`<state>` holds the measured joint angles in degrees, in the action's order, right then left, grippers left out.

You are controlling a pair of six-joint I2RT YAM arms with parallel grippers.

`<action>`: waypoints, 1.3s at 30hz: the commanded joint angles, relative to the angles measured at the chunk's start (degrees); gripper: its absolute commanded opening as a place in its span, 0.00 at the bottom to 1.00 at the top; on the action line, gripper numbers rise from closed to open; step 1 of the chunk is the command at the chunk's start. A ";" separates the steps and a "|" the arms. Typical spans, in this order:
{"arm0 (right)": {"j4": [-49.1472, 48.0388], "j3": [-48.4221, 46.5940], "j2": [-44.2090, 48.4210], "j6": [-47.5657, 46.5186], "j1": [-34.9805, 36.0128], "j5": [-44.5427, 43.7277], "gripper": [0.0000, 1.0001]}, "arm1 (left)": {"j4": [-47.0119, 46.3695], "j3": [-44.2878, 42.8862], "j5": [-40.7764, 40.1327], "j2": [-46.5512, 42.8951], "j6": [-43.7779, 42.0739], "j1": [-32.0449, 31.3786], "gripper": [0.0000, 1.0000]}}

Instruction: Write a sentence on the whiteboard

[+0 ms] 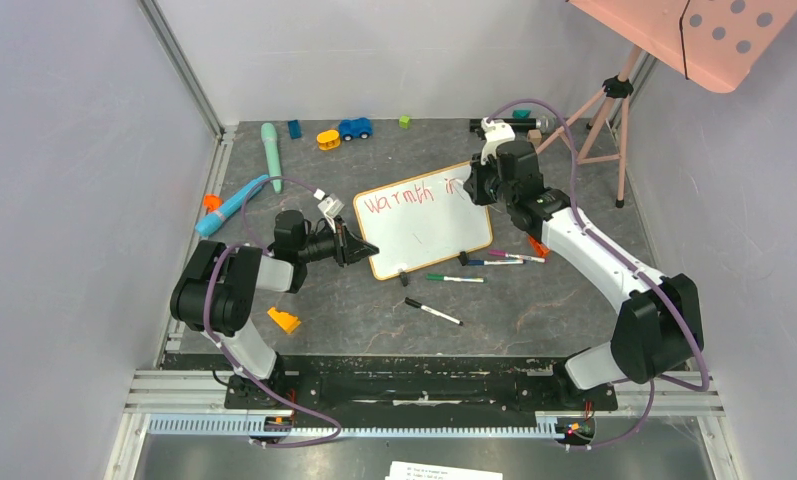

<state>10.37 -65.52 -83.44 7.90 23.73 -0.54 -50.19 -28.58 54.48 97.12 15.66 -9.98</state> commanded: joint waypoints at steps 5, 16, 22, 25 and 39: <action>-0.88 2.98 1.28 0.26 -0.71 -1.21 0.00 | -0.17 -0.57 -4.53 -0.15 -3.53 0.31 0.08; -0.76 4.94 2.90 1.07 -0.70 -0.52 0.00 | -0.17 -0.56 -4.53 -0.13 -3.45 0.31 0.08; 1.63 2.65 5.34 0.93 -0.79 -0.91 0.00 | -0.05 -0.58 -4.91 -0.13 -3.36 0.31 0.07; 1.64 3.51 7.63 0.96 -0.80 -0.32 0.00 | -0.08 -0.51 -5.17 -0.24 -3.36 0.31 0.07; -2.82 12.26 15.49 3.30 -0.61 2.21 0.00 | 0.19 -0.90 -2.88 -0.11 -3.62 0.31 0.02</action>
<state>11.55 -55.18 -70.83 10.00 23.22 0.38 -50.15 -28.58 54.59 97.12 15.66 -9.98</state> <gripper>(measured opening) 0.120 0.218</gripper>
